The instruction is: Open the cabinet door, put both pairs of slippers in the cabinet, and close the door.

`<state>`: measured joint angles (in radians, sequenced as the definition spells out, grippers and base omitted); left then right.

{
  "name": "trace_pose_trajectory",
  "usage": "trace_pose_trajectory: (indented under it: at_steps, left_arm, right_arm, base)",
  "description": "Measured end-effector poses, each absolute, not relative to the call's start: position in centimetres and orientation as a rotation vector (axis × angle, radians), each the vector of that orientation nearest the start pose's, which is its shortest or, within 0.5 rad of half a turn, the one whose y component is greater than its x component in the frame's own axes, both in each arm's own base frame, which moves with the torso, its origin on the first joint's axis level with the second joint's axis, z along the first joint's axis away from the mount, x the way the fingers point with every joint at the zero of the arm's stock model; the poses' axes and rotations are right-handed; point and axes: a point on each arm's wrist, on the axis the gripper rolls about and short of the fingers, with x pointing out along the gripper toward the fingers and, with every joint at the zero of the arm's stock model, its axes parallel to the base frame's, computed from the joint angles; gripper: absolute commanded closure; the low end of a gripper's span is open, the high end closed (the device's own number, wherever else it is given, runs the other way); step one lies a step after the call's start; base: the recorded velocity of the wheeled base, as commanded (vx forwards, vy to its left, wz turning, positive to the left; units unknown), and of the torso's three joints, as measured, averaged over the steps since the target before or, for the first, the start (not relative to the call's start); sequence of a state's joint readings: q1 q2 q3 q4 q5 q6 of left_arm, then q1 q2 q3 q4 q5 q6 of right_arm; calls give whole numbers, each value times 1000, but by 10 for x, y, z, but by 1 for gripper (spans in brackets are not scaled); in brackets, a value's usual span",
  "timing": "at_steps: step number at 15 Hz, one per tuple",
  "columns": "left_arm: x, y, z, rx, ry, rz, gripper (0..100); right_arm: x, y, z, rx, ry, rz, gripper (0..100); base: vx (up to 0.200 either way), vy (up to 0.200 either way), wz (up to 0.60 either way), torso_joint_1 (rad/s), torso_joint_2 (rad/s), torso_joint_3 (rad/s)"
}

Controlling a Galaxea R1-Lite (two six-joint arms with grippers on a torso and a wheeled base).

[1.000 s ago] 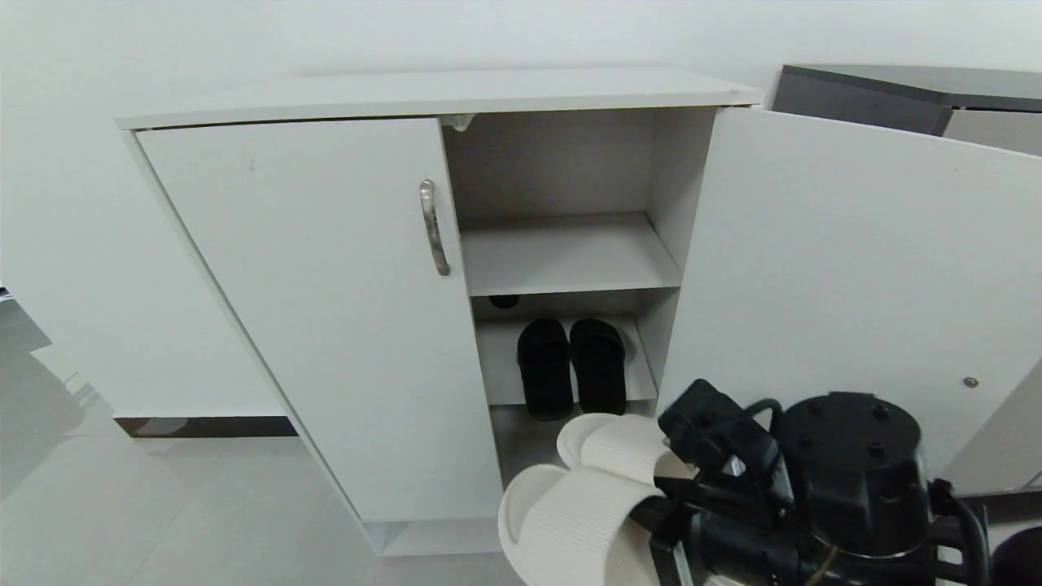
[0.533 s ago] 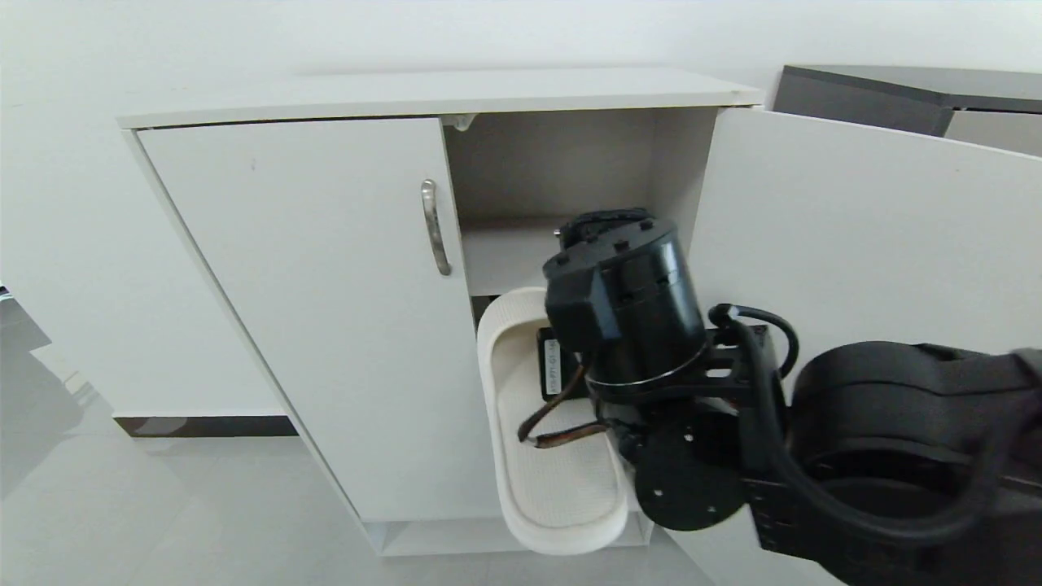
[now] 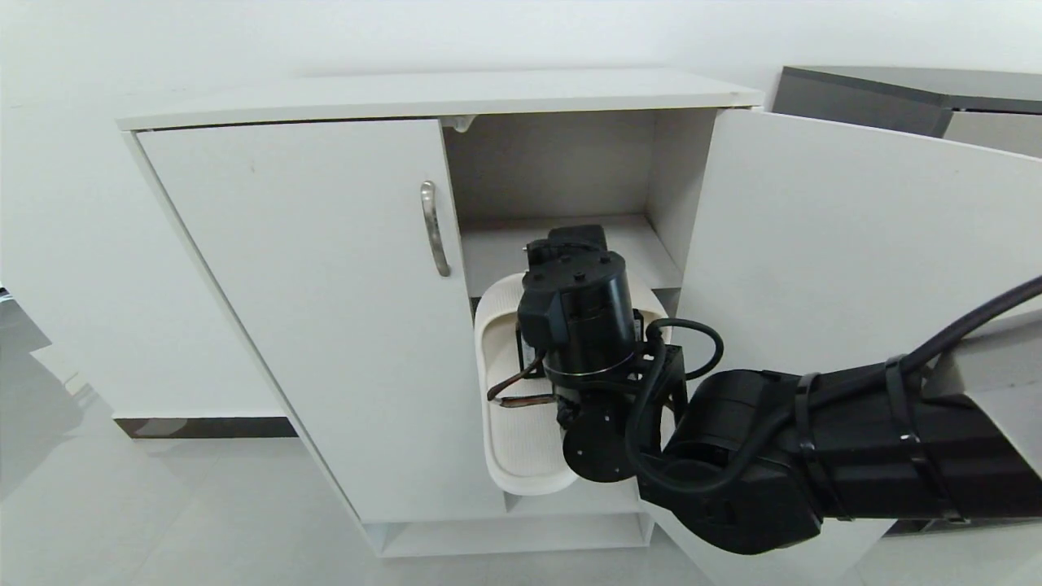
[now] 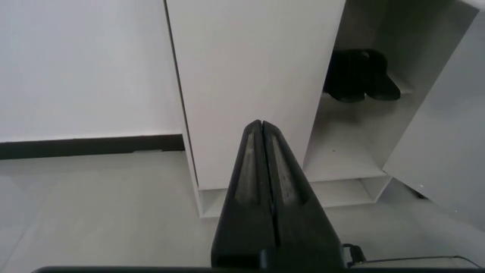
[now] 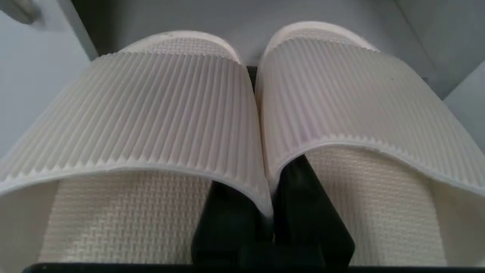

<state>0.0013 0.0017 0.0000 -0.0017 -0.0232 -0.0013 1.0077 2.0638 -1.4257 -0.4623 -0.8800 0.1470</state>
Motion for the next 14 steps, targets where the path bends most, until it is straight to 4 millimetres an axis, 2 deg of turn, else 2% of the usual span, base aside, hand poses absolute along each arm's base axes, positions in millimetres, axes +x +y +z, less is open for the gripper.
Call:
trace_pose_trajectory:
  at_steps: [6,12,14]
  left_arm:
    - [-23,-1,76,0,0,-22,100]
    - [-23,-1,76,-1,1,-22,100]
    - [-23,-1,76,-2,0,-22,100]
  right_arm:
    - [250,344,208,11,101,98,100]
    - [271,345,216,8,88,63,100]
    - [280,346,217,17,81,46,100]
  base:
    - [200,0,0,-1,4,2]
    - [200,0,0,2,6,2]
    - [0,0,0,0,0,0]
